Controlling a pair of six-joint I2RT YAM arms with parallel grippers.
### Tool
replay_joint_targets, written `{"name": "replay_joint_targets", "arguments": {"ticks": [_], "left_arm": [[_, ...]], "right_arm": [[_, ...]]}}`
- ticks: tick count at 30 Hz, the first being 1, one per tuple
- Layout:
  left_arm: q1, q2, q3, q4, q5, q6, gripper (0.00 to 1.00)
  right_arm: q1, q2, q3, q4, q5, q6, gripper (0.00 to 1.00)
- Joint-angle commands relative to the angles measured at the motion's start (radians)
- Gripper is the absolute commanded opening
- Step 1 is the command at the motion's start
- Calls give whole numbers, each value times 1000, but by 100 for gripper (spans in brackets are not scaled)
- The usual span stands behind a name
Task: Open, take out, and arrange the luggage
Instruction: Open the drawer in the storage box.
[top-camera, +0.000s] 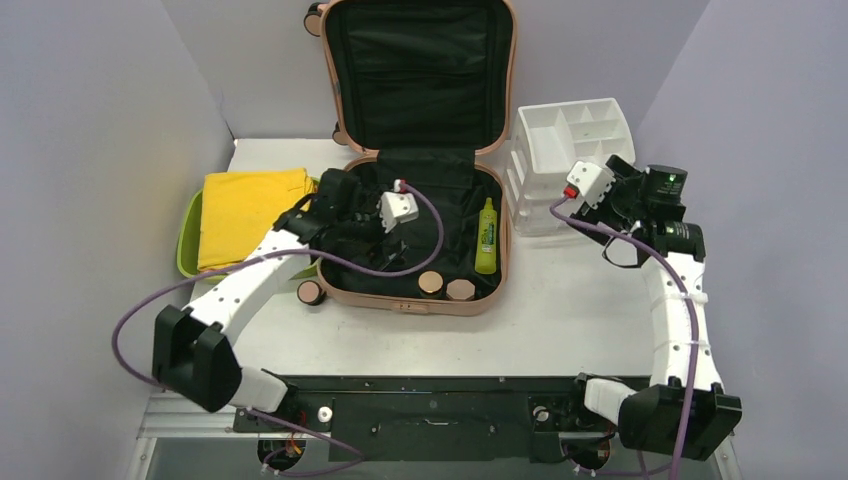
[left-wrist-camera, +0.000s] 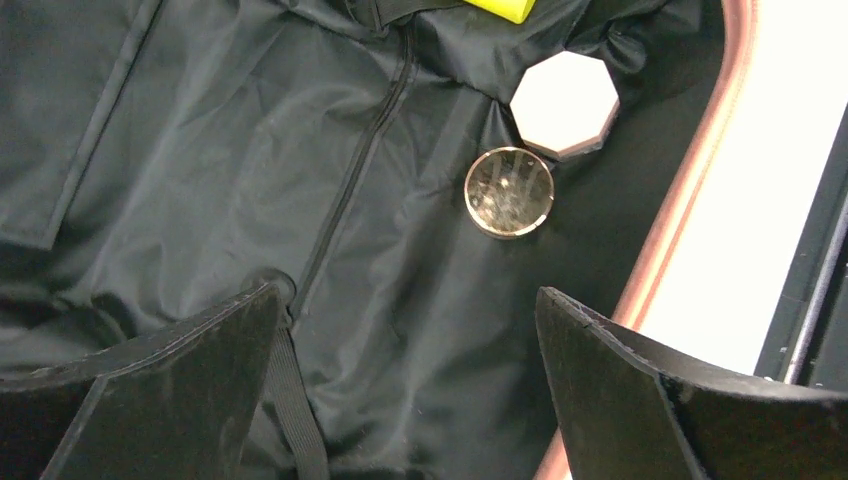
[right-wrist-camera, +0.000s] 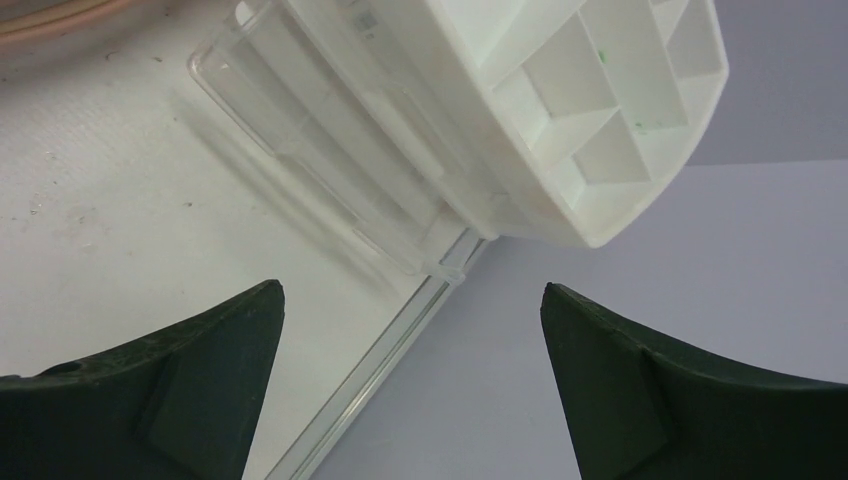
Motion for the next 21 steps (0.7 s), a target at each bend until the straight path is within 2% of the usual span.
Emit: {"name": "replay_joint_targets", "arguments": {"ticks": [1,4,9,13,21], "left_arm": [[-54,169,158,-137,-37,145,96],[-94,307,270,-233,-47,239,96],[-128,438,404,-384,-17,351,96],[-129,514,433,-429,15,403,96],[-128,554,413,-471,50,516,96]], "right_arm": [[18,115,141,-177,-29,-50,95],[34,224,229,-244,17,-97,94],[65,366,374,-426,85,-233,93],[65,466,459,-575,48,-396,93],[40,620,571,-690,-39,-594,89]]}}
